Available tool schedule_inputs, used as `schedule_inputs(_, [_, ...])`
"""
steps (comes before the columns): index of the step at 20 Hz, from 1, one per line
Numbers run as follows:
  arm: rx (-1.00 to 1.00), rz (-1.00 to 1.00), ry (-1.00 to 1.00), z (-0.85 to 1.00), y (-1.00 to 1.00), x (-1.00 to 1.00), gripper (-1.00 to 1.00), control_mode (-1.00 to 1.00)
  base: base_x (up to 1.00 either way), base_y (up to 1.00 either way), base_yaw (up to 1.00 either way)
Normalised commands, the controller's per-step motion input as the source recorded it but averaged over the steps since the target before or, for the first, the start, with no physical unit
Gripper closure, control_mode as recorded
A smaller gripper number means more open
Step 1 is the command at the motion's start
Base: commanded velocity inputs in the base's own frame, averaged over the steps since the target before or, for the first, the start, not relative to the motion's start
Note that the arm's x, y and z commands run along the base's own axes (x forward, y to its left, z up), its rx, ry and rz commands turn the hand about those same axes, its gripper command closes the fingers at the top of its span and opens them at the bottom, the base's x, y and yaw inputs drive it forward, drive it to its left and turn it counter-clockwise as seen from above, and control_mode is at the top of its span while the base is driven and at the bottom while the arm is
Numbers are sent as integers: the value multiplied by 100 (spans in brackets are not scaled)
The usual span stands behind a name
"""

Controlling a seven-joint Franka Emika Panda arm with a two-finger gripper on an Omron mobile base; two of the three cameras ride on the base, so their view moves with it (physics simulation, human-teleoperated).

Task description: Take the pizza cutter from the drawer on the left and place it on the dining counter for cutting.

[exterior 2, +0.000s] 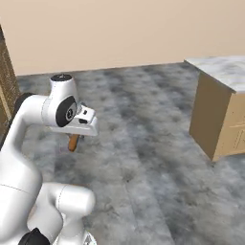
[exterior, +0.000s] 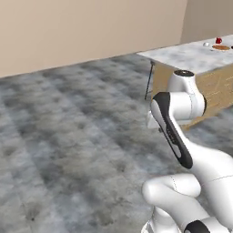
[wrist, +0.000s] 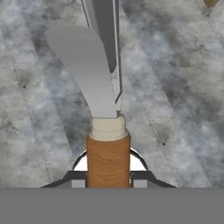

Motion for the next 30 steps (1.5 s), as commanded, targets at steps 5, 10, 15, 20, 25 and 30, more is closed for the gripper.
schedule_inputs(5, [0, 0, 0, 0, 0, 0, 100, 100, 4, 0, -86])
schedule_inputs(10, [0, 0, 0, 0, 0, 0, 100, 100, 72, -20, -41])
schedule_inputs(15, [0, 0, 0, 0, 0, 0, 100, 100, 99, -67, -1])
schedule_inputs(20, [0, 0, 0, 0, 0, 0, 100, 100, 100, -87, 0])
schedule_inputs(25, [0, 0, 0, 0, 0, 0, 100, 100, 100, -75, 6])
schedule_inputs(30, [0, 0, 0, 0, 0, 0, 100, 100, 100, -78, 11])
